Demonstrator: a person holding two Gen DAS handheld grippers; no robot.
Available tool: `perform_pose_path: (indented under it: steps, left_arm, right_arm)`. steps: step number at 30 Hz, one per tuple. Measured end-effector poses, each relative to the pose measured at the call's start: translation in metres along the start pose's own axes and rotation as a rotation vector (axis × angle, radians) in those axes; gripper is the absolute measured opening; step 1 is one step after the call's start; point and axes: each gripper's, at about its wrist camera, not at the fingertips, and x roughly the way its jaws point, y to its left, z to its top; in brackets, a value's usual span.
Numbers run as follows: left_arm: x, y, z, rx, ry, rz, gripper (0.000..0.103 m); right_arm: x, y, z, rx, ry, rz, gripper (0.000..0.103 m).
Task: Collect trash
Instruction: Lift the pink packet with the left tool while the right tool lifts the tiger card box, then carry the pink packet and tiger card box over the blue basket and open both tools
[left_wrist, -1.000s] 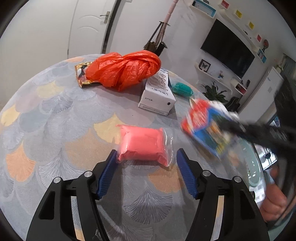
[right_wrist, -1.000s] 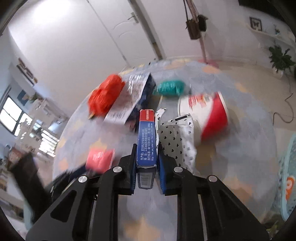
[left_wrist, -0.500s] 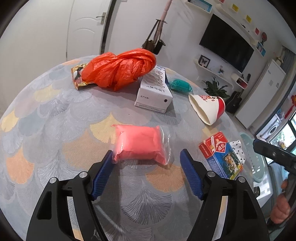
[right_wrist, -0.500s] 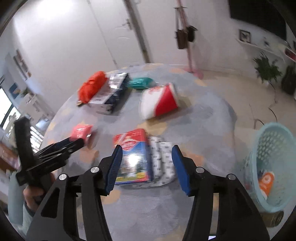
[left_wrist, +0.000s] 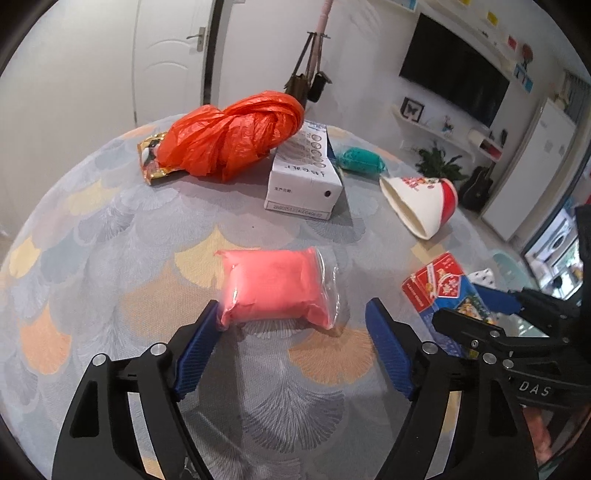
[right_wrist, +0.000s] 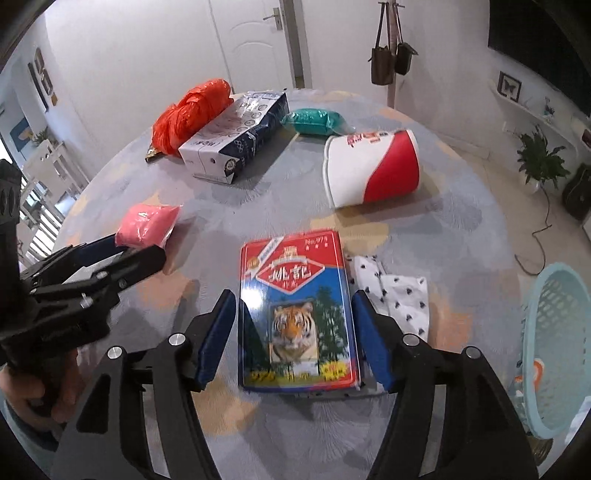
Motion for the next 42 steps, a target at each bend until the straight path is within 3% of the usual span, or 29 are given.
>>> perform_pose_path:
  steps: [6,8,10,21,27,34,42]
  left_arm:
    - [0.006,-0.004,0.009,-0.013,0.025,0.025,0.077]
    - [0.007,-0.005,0.011,-0.009,0.018,0.056,0.062]
    - [0.007,-0.008,0.012,0.018,0.019,0.068,0.054]
    - [-0.044,-0.013,0.022,-0.016,-0.119,-0.064,0.048]
    - [-0.072,-0.041,0.036,0.039,-0.193,-0.107,0.048]
    - [-0.079,-0.089,0.054,0.104,-0.223,-0.193,0.048]
    - [-0.056,-0.185,0.074,0.185,-0.202,-0.318,0.048]
  right_arm:
    - [0.007,0.006,0.004,-0.011,0.002,-0.039,0.061]
    - [0.007,0.006,0.005,-0.013,0.000,-0.040,0.059]
    - [0.005,0.006,0.005,-0.026,-0.008,-0.040,0.058]
    - [-0.042,-0.007,0.012,0.016,-0.142,0.098,0.057]
    - [-0.085,-0.038,0.019,0.111,-0.237,0.201,0.057]
    - [-0.131,-0.079,0.021,0.173,-0.344,0.095,0.057]
    - [-0.162,-0.158,-0.001,0.319,-0.387,-0.095,0.057]
